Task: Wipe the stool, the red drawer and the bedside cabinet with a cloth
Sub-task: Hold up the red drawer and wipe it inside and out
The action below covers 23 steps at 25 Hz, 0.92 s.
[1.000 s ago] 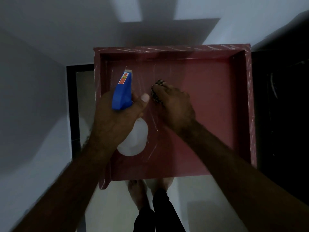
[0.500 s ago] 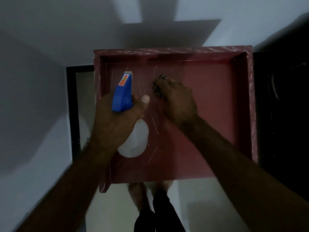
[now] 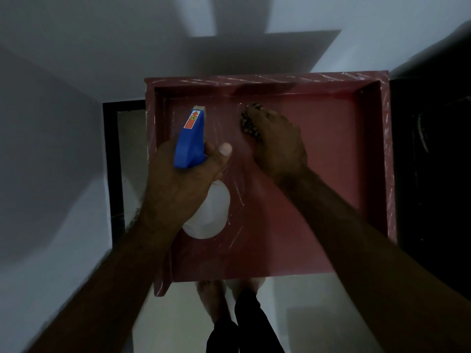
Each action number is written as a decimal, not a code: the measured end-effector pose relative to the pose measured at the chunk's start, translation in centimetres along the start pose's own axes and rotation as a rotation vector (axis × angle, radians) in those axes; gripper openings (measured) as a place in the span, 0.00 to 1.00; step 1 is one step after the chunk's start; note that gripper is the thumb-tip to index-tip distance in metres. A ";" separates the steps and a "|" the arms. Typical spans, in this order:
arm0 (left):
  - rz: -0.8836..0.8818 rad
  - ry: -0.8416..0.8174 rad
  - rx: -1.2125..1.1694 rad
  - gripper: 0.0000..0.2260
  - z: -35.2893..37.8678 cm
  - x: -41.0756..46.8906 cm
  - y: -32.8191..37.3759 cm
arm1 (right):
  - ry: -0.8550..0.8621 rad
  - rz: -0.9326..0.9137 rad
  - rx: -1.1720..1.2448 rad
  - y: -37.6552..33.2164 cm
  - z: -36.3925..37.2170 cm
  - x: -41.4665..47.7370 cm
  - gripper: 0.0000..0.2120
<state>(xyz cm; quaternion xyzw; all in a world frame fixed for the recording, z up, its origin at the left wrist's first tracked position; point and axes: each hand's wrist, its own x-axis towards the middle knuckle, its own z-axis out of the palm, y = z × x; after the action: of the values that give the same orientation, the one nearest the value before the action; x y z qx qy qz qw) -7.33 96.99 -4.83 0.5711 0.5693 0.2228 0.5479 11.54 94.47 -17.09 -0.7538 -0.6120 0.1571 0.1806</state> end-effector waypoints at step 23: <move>-0.032 0.042 0.004 0.11 -1.7 -0.6 0.1 | 0.007 -0.049 0.019 -3.0 2.2 3.1 0.34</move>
<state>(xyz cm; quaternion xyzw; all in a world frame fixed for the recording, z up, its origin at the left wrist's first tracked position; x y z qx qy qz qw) -8.97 97.13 -4.00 0.5583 0.5901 0.2246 0.5382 8.56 98.20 -17.71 -0.7372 -0.6283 0.1560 0.1936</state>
